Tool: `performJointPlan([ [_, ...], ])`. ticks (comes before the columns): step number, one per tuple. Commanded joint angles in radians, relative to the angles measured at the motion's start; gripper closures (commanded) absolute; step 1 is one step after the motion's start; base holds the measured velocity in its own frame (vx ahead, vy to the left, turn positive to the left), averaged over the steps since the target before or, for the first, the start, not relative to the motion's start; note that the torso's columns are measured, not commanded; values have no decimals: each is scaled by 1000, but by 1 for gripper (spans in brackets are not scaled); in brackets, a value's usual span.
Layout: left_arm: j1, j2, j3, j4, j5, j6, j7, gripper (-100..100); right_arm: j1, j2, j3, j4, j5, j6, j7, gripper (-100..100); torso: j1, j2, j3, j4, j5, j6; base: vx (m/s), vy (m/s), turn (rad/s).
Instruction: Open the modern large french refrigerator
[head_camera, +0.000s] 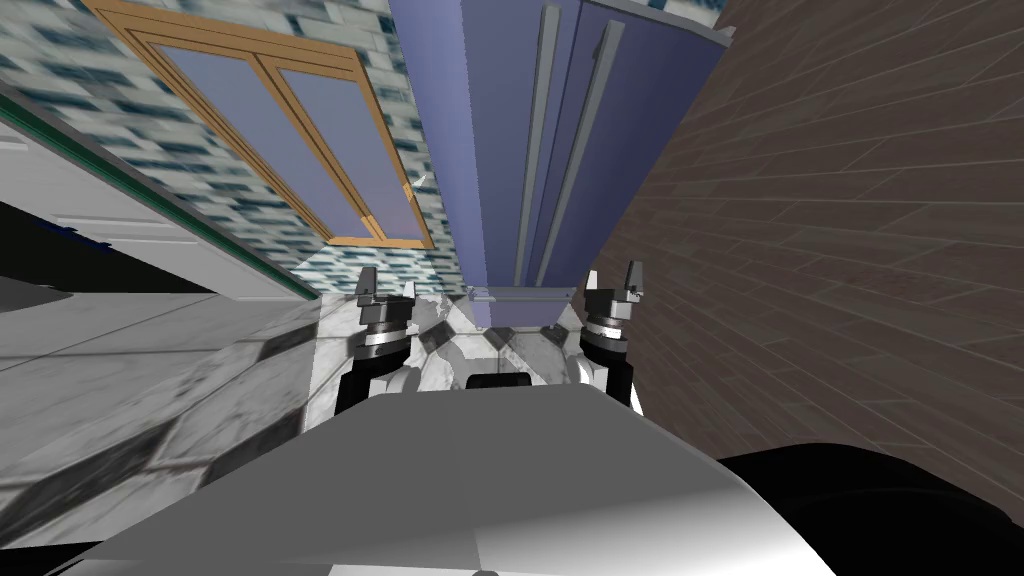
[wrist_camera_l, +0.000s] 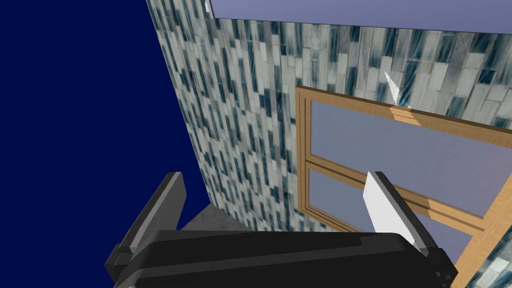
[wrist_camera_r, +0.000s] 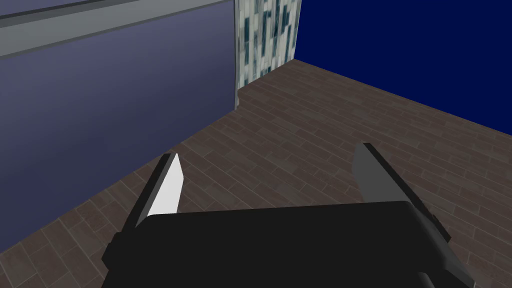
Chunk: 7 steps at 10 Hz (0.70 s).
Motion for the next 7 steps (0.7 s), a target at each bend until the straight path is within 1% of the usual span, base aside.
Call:
performJointPlan([
  [1,0,0,0,0,0,0,0,0,0,0,0,0,0,0,0,0,0,40,-82,41,0,0,0,0,0],
  [3,0,0,0,0,0,0,0,0,0,0,0,0,0,0,0,0,0,175,-351,176,0,0,0,0,0],
  [7,0,0,0,0,0,0,0,0,0,0,0,0,0,0,0,0,0,470,-939,470,0,0,0,0,0],
])
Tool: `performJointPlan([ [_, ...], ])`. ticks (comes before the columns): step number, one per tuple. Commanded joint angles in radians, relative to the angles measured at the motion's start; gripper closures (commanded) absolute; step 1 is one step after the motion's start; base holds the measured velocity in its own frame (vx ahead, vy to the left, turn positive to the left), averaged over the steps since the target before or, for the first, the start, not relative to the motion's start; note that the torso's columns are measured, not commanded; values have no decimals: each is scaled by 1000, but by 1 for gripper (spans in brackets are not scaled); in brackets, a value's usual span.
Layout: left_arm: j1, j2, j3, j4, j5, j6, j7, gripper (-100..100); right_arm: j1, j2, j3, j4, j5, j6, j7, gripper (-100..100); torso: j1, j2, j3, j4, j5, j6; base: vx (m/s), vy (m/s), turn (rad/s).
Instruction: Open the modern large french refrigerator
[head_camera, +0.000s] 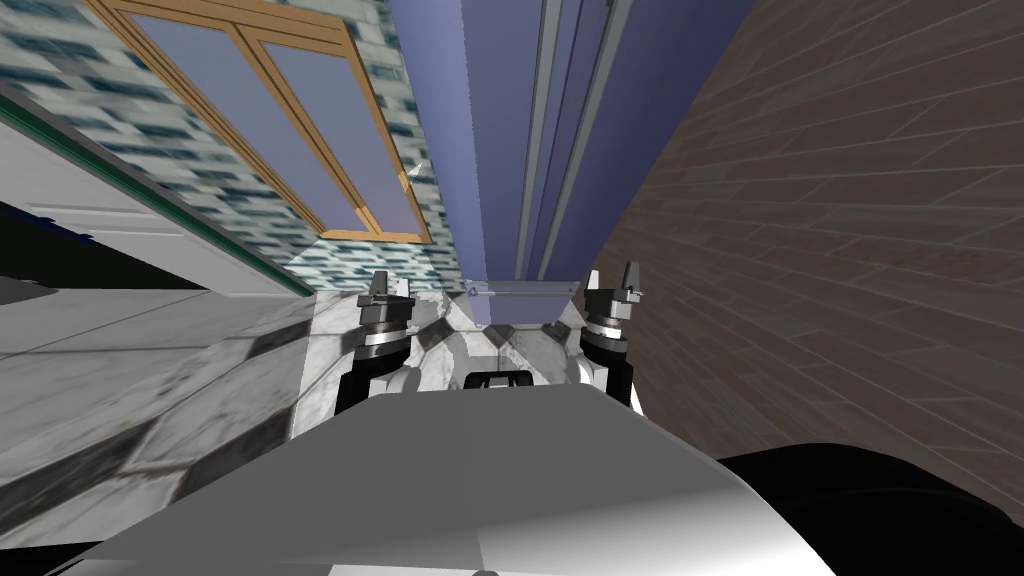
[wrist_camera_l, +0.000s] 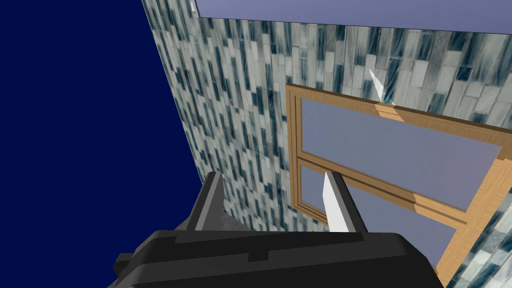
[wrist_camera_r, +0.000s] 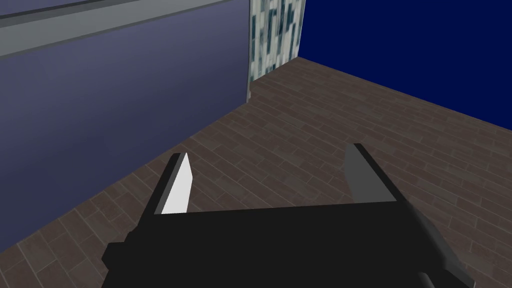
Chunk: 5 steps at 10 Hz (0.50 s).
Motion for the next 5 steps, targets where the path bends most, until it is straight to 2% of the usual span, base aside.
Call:
performJointPlan([
  [1,0,0,0,0,0,0,0,0,0,0,0,0,0,0,0,0,0,74,-148,74,0,0,0,0,0],
  [2,0,0,0,0,0,0,0,0,0,0,0,0,0,0,0,0,0,148,-295,148,0,0,0,0,0],
  [3,0,0,0,0,0,0,0,0,-8,-38,0,12,15,7,4,-100,0,221,-443,221,0,0,7,1,19],
  [5,0,0,0,0,0,0,0,0,-27,-87,1,40,48,23,13,-100,0,264,-531,264,0,0,6,-1,43],
])
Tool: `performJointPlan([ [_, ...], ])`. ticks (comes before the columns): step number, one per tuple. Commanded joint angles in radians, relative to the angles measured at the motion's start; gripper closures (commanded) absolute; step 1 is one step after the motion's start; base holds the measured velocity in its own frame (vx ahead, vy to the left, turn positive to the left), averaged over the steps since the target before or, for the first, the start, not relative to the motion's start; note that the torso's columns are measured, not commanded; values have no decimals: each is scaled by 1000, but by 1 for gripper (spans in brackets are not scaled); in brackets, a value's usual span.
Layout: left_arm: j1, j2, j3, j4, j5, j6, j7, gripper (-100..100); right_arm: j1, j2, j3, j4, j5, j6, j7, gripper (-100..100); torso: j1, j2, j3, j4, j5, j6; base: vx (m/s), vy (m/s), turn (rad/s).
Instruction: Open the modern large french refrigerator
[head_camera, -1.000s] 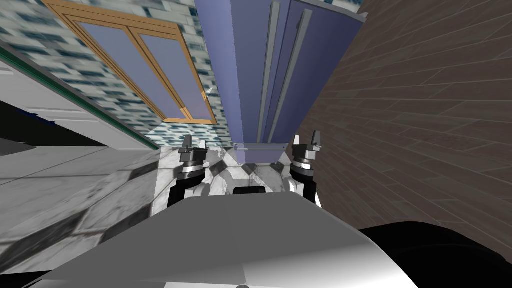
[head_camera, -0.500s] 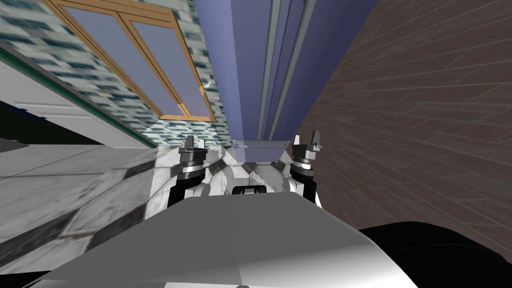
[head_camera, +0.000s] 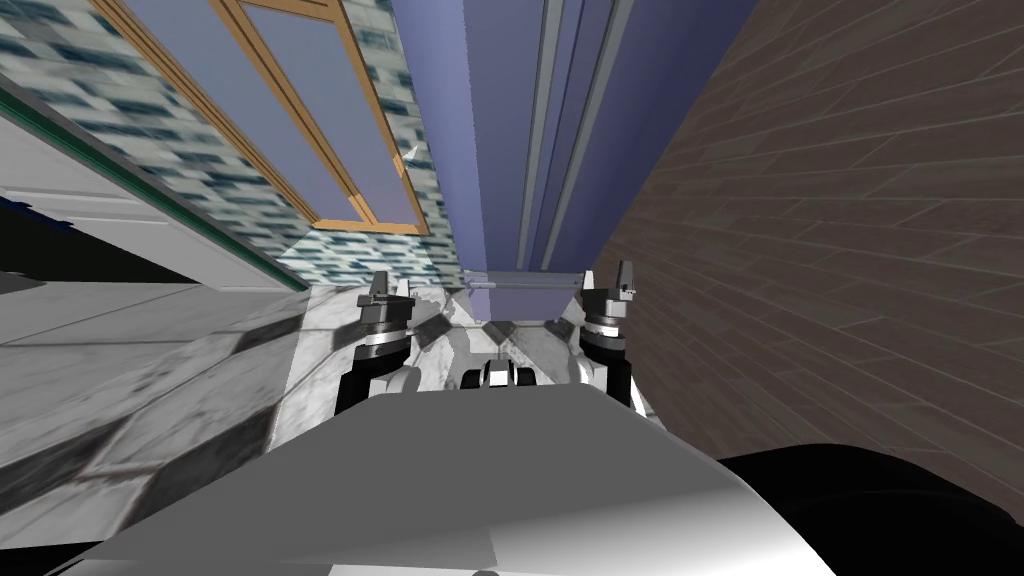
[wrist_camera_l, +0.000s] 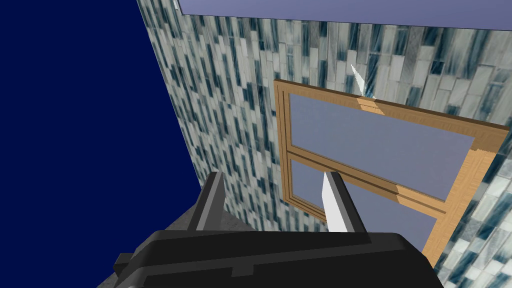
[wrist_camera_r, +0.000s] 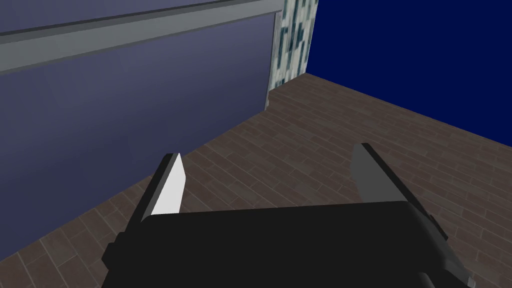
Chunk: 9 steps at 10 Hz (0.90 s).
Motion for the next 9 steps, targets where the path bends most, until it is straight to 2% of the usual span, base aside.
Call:
performJointPlan([
  [1,0,0,0,0,0,0,0,0,-26,-59,3,45,52,19,15,-100,0,2,-5,3,0,0,8,-2,40],
  [6,0,0,0,0,0,0,0,0,-115,-118,6,169,202,94,58,-100,0,4,-5,4,0,0,17,-2,78],
  [7,0,0,0,0,0,0,0,0,-115,-118,6,171,219,94,58,-100,0,4,-5,4,0,0,14,-2,34],
  [9,0,0,0,0,0,0,0,0,-161,-132,7,234,286,133,80,-100,0,4,-5,4,0,0,14,-2,72],
])
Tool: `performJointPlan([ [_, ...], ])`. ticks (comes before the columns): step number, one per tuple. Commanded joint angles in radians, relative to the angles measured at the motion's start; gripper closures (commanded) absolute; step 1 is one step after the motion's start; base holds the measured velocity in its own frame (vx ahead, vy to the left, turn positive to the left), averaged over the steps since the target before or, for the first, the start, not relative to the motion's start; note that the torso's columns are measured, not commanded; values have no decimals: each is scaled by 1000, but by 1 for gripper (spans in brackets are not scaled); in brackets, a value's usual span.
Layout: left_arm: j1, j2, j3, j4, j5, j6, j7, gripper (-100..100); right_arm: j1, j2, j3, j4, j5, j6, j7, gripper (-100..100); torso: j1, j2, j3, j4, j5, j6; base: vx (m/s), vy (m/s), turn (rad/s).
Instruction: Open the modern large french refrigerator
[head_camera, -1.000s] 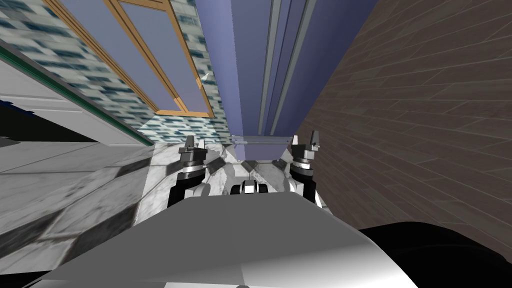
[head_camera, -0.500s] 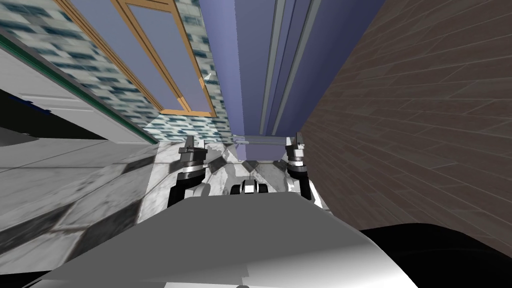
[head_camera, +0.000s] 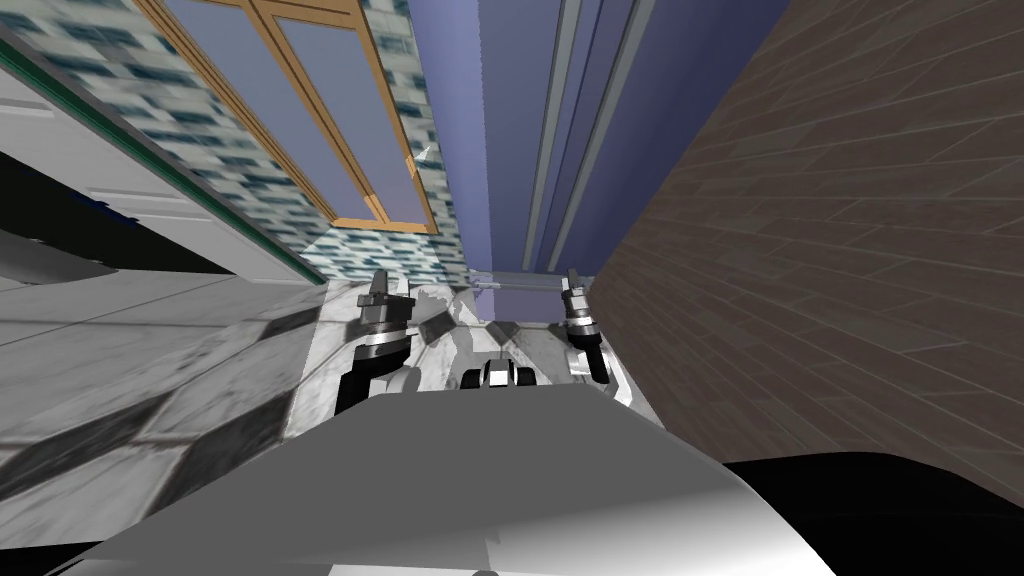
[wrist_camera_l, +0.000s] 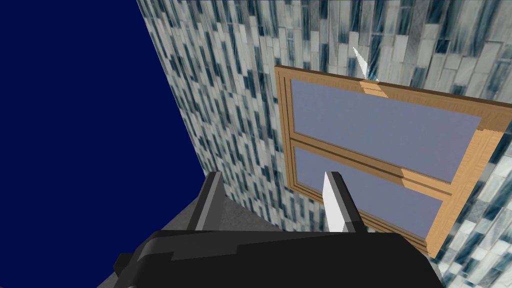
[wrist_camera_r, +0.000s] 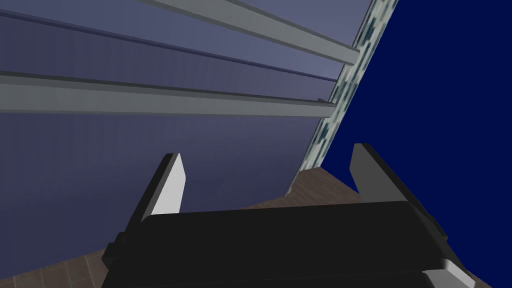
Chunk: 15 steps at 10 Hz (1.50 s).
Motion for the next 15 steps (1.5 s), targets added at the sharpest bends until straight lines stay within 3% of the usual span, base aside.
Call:
performJointPlan([
  [1,0,0,0,0,0,0,0,0,-35,-13,-1,42,68,36,16,-100,0,-1,0,0,0,0,13,-4,44],
  [2,0,0,0,0,0,0,0,0,-59,-19,0,75,104,56,28,-100,0,0,0,0,0,0,13,-3,52],
  [3,0,0,0,0,0,0,0,0,-59,-19,0,75,114,56,28,-100,0,0,0,0,0,0,12,-3,39],
  [5,0,0,0,0,0,0,0,0,-110,-32,2,145,185,99,53,-100,0,-1,0,0,0,0,17,-3,98],
  [8,0,0,0,0,0,0,0,0,-136,-39,2,181,260,122,66,-100,0,0,0,0,0,0,14,-4,44],
  [9,0,0,0,0,0,0,0,0,-163,-45,3,218,296,145,79,-100,0,0,0,0,0,0,12,-5,84],
  [10,0,0,0,0,0,0,0,0,-163,-45,3,218,310,145,79,-100,0,0,0,0,0,0,11,-4,41],
  [11,0,0,0,0,0,0,0,0,-191,-51,4,257,347,168,92,-100,0,0,0,0,0,0,12,-2,69],
  [12,0,0,0,0,0,0,0,0,-191,-51,4,257,361,168,92,-100,0,0,0,0,0,0,12,-1,45],
  [13,0,0,0,0,0,0,0,0,-219,-56,5,297,399,192,106,-100,0,0,0,0,0,0,17,-2,69],
  [14,0,0,0,0,0,0,0,0,-219,-56,5,297,413,192,106,-100,0,-1,0,0,0,0,14,-4,43],
  [15,0,0,0,0,0,0,0,0,-248,-61,6,338,451,216,120,-100,0,0,0,0,0,0,15,-3,85],
])
